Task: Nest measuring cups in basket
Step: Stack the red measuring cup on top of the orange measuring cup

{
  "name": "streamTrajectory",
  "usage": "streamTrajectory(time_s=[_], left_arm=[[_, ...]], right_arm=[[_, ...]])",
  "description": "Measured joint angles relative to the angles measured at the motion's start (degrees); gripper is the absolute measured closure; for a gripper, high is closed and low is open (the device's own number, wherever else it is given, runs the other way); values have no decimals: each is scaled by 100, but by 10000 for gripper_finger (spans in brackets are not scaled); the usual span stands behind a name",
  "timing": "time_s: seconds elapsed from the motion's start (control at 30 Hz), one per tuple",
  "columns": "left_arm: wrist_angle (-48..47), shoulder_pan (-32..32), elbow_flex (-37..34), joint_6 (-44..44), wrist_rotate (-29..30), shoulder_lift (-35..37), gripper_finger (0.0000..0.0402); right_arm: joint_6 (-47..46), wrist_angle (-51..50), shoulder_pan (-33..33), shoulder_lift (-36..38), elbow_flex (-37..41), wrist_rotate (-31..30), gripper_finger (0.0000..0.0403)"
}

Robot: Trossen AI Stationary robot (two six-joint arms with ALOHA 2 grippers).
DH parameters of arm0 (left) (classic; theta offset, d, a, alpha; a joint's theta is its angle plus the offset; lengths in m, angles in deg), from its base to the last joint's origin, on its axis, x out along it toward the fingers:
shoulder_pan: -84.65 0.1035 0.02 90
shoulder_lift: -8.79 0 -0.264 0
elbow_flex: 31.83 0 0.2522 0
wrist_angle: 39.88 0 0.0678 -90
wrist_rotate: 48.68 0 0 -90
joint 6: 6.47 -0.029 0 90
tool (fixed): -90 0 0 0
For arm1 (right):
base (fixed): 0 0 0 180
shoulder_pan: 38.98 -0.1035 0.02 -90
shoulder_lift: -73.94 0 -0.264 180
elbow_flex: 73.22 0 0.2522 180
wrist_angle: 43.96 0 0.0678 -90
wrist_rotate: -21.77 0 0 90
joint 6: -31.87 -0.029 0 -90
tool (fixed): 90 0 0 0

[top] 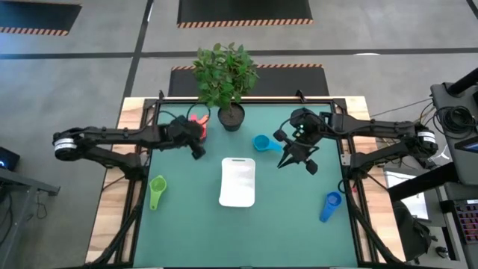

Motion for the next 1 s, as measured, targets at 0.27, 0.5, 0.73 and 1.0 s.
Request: streamTrajectory(time_s=[0.27,0.5,0.73,1.0], left_arm=[[216,264,-370,-323,349,-82,402],[671,563,-524,-628,-246,-244,402],[374,577,-457,-573,-257,-379,402],[-1141,578,-71,-243,-259,-270,402]], right_arm=[[-489,518,-2,0,-84,4,394],[-443,712,-2,0,-84,4,394],[-415,685,-2,0,-84,4,394],[-396,683,-2,0,-73,4,394]])
